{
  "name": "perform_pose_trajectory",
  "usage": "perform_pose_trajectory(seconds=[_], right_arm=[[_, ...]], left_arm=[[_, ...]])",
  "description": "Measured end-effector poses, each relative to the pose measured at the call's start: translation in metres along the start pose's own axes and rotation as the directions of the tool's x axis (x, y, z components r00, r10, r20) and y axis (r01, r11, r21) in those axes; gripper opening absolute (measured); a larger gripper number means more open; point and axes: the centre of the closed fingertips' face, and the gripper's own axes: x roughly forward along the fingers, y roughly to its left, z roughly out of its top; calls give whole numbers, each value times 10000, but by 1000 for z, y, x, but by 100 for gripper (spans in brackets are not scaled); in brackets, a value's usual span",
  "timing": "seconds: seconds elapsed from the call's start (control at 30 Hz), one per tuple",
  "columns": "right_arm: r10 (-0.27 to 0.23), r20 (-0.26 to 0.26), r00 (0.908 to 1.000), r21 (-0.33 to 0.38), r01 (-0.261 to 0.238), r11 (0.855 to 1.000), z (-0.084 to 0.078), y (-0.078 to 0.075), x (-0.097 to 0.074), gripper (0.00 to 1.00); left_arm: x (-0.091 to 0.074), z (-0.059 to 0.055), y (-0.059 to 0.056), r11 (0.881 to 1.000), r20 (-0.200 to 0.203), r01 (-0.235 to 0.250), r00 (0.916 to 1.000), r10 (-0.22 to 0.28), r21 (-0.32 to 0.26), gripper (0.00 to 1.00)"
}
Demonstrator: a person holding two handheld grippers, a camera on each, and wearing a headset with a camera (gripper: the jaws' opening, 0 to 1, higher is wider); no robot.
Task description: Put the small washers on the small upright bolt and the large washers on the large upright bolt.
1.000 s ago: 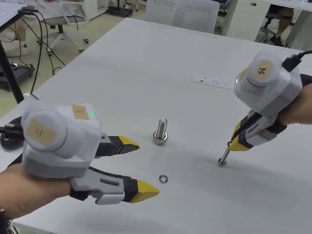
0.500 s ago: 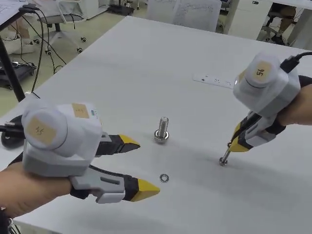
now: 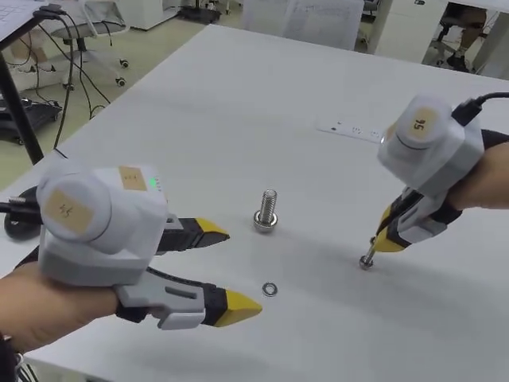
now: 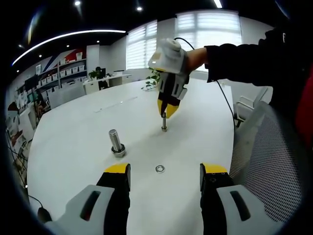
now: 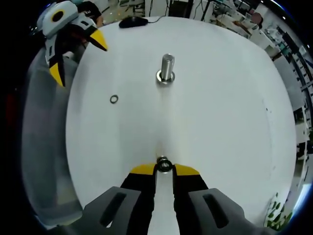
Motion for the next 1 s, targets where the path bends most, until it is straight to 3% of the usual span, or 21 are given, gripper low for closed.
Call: perform_pose_trajectory(seconds=[0.47, 1.0], right_arm=[[160, -138, 9998, 190, -157, 9997, -6, 2, 19, 14], [200, -293, 9994, 89, -198, 9998, -9, 3, 28, 14]], left_arm=[[1, 0, 1, 10000, -40, -16, 10000, 16, -17, 56], [0, -1, 1, 10000, -75, -22, 10000, 22, -30, 56]])
